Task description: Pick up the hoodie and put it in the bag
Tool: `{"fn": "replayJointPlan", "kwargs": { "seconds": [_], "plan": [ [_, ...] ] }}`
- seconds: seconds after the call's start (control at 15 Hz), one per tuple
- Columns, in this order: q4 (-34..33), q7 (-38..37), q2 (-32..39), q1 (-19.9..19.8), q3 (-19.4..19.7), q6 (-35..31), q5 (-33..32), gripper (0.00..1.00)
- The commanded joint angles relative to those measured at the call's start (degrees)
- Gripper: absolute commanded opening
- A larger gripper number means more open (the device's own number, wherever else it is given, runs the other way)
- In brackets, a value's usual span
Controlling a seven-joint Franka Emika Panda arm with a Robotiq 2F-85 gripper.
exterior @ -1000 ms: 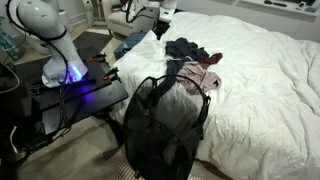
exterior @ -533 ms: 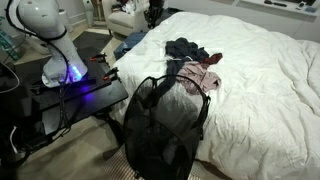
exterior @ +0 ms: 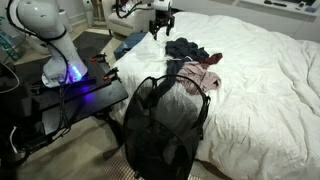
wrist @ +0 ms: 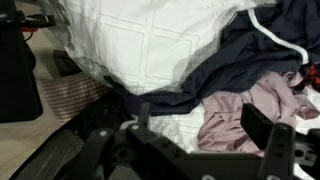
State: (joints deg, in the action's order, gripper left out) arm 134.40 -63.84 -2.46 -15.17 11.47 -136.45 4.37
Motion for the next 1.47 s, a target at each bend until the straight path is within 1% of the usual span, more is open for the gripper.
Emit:
{"fn": "replayJointPlan", "kwargs": {
  "seconds": [0.0, 0.2, 0.33, 0.47, 0.67, 1.07, 1.4],
  "plan": [
    [1.32, -7.96, 4.68, -0.66, 1.91, -7.02, -0.17, 1.0],
    [1.66, -12.85, 9.29, -0.54, 4.28, -10.97, 1.08, 1.0],
    [1.69, -14.92, 11.92, -0.49, 5.59, -12.74, 3.18, 1.0],
    [1.55, -16.05, 14.23, -0.41, 6.46, -14.44, 5.68, 1.0],
    [1.3, -15.95, 17.43, -0.61, 6.78, -17.8, 10.66, 1.0],
    [-0.15, -14.34, 24.58, -1.81, 5.69, -26.63, 19.62, 1.0],
    [-6.32, -12.56, 31.6, -5.09, 1.3, -28.62, 26.78, 1.0]
  ]
}}
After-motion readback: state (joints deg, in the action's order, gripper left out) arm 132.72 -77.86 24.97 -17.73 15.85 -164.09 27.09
